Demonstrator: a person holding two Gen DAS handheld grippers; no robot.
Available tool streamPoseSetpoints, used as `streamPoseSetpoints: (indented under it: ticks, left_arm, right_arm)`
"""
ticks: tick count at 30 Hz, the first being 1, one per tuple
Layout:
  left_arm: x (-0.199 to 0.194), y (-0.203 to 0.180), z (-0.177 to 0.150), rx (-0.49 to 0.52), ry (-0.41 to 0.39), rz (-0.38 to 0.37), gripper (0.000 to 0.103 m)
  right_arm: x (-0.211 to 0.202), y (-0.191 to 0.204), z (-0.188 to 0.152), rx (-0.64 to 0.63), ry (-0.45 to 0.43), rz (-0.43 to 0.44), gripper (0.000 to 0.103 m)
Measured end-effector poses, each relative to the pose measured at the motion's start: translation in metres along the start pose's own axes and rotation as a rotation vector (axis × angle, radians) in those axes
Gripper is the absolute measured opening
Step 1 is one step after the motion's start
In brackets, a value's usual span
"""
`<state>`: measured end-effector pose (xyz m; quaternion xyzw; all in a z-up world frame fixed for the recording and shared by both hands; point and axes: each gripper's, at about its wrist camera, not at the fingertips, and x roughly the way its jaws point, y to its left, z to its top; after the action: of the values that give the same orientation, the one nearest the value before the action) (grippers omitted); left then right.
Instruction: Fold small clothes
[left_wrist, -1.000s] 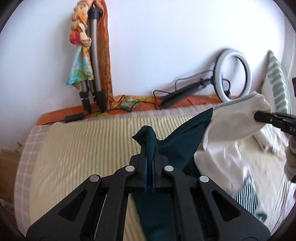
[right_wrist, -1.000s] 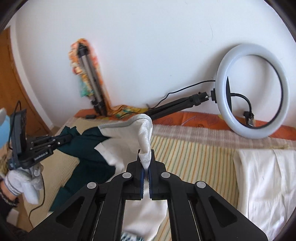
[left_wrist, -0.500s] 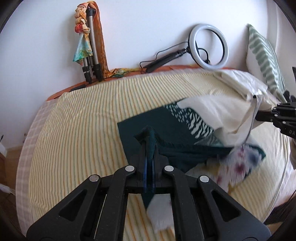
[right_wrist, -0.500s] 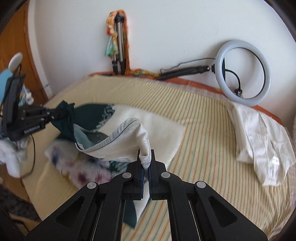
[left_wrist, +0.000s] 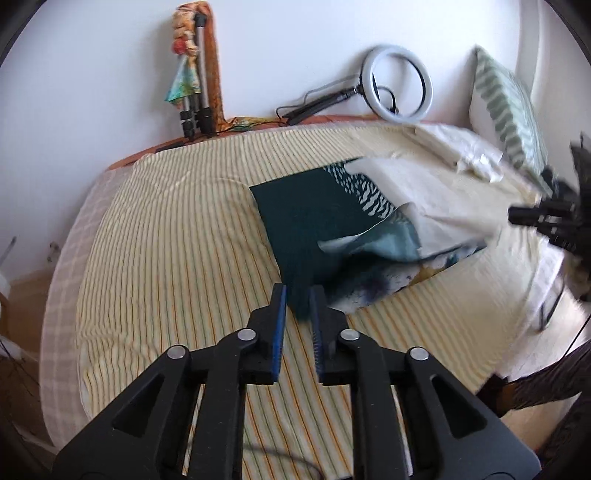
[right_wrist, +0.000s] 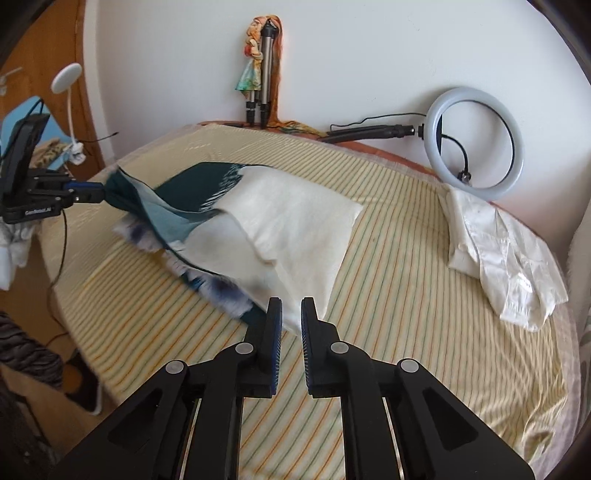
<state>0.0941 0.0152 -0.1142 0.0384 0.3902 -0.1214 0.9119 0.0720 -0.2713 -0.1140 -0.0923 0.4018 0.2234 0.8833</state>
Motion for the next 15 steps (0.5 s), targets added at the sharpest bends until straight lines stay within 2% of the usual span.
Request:
streamPoseSetpoints:
  ticks: [1, 2, 4, 7, 10, 13, 15]
  left_arm:
    - [-0.004, 0.003, 0.000, -0.021, -0.013, -0.005, 0.018]
    - [-0.009, 0.006, 0.000, -0.043, -0.030, -0.010, 0.021]
    - [-0.011, 0.010, 0.003, -0.065, -0.034, 0.001, 0.023]
    - [0.000, 0.007, 0.011, -0.056, -0.031, 0.022, 0.023]
    - [0.024, -0.006, 0.020, -0.037, -0.006, -0.008, 0.023]
    - [0.044, -0.021, 0.024, 0.012, 0.018, -0.008, 0.023]
    - [0.057, -0.034, 0.022, 0.075, 0.041, -0.009, 0.023]
  right_arm:
    - [-0.002, -0.003, 0.000, 0.041, 0.004, 0.020, 0.019]
    - [-0.005, -0.009, -0.001, 0.097, -0.001, 0.059, 0.033]
    - [-0.008, -0.016, -0.002, 0.174, -0.014, 0.108, 0.040]
    - [0.005, -0.026, 0.000, 0.273, 0.040, 0.128, 0.040]
    - [0.025, -0.031, -0.003, 0.363, 0.098, 0.156, 0.040]
    - [0.044, -0.033, -0.008, 0.421, 0.153, 0.170, 0.039]
    - [0.055, -0.029, -0.011, 0.427, 0.188, 0.228, 0.016]
